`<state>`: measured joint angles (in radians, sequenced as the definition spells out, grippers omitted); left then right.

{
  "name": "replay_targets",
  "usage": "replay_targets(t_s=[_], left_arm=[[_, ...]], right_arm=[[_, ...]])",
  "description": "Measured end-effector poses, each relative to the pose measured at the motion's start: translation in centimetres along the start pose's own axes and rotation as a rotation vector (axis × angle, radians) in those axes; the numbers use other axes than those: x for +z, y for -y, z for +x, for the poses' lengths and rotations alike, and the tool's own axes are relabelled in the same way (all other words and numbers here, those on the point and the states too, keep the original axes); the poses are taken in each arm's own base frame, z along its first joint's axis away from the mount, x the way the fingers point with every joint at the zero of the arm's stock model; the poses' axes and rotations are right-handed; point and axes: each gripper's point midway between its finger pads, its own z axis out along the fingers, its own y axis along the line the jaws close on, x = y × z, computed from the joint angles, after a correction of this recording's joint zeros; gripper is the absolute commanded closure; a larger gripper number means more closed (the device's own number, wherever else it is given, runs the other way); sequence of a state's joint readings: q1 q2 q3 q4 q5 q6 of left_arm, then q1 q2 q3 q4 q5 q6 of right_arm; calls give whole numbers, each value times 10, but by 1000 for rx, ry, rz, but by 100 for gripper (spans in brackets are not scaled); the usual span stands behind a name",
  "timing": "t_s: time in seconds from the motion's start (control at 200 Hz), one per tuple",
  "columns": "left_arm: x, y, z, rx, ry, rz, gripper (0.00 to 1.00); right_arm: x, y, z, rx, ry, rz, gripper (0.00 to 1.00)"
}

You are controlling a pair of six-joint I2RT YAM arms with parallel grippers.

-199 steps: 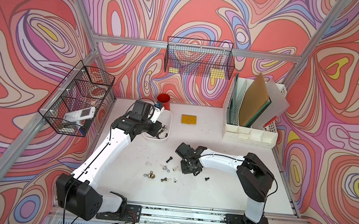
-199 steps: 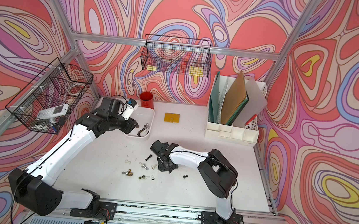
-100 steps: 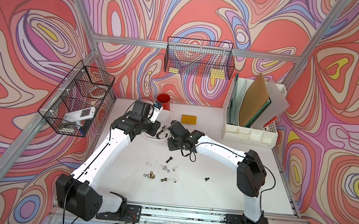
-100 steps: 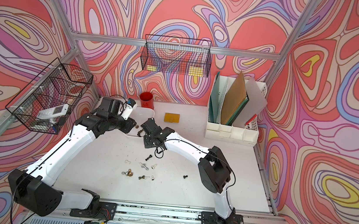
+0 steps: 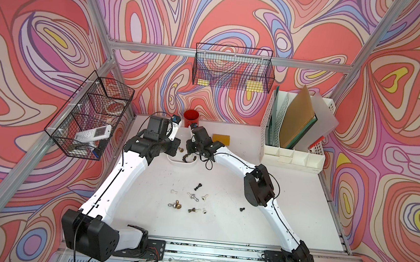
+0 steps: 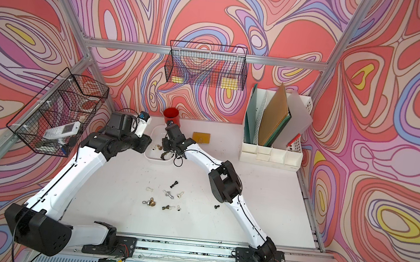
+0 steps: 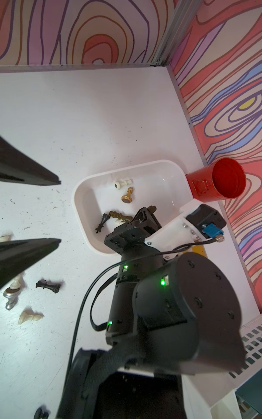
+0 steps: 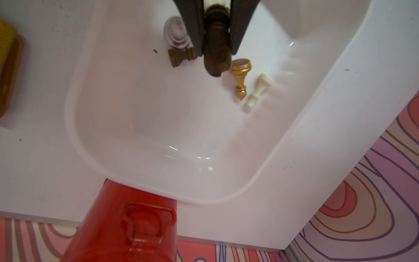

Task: Put the chess pieces into the storage box
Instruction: Place the chess piece in the storage box.

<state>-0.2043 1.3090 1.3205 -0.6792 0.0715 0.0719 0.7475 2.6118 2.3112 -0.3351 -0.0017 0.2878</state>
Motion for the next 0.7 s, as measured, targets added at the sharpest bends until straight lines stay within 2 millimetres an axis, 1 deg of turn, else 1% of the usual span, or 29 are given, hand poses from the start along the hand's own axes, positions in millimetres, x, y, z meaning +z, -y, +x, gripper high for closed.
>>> replay_targets(t_s=[0.08,0.14,0.215,0.295,0.376,0.496,0.561,0.656,0.701], left_arm=[[0,-1,0,-30,2,19,57],[1,1,0,-48,3,36,57],[2,2,0,-62,2,49,57],[4,1,1,-71,-3,54,57],[6,-3,2,-85,-10,50,57],[7,-9,4,-104,-13,41,57],[7,-11,4,-111,-15,40,57],[10,-10,5,-114,-22,47,57],[13,-9,6,-116,-28,54,57]], right_arm=[[11,3,1,-19,29,-8,80],[14,3,-1,-32,48,-13,77],[15,2,-8,-49,79,-20,70],[14,-1,-17,-65,120,-29,70],[13,-2,-23,-71,142,-34,68],[12,-4,-26,-78,161,-42,69],[11,-4,-24,-79,156,-44,69],[2,-6,-23,-77,143,-52,69],[-7,-8,-28,-75,145,-61,69]])
